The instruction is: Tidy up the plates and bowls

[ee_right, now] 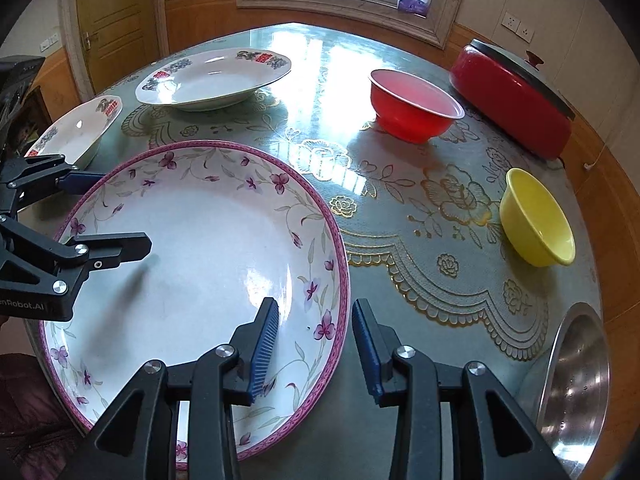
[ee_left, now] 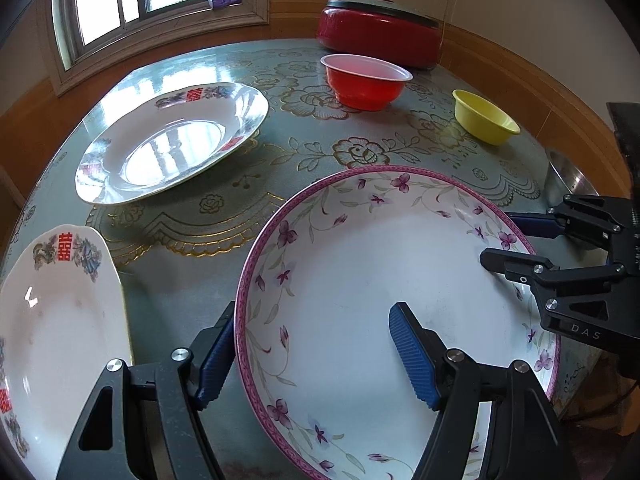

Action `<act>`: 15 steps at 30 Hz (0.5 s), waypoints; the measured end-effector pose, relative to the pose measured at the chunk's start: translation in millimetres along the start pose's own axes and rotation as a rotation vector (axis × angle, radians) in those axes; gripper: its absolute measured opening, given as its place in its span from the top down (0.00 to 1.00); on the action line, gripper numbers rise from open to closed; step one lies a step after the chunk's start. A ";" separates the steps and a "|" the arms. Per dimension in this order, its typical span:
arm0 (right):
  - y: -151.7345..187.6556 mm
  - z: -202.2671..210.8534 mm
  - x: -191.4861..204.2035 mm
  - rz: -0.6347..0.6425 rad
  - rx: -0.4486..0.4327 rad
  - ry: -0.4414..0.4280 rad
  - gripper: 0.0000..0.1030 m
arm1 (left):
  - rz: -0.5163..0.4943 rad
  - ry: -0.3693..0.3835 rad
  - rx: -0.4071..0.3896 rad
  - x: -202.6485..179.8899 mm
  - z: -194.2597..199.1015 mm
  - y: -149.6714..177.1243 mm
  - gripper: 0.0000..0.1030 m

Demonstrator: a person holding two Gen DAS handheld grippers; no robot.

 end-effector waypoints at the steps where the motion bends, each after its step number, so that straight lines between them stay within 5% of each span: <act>1: 0.3 -0.2 -0.4 0.000 -0.004 -0.001 0.62 | 0.004 -0.003 -0.004 0.0 1.1 1.9 0.29; 15: 5.0 -0.6 -5.7 0.033 -0.045 -0.034 0.50 | 0.076 -0.080 -0.060 -3.2 10.1 26.5 0.33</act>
Point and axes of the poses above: each gripper's, at about its wrist camera, not at the fingertips, and z roughly against the way its jaws point, x to its left, y to its underside, the point moved 1 cm from there along -z, roughly the way its jaws point, and after that the axes turned 12 degrees about z, right-handed, at the moved point
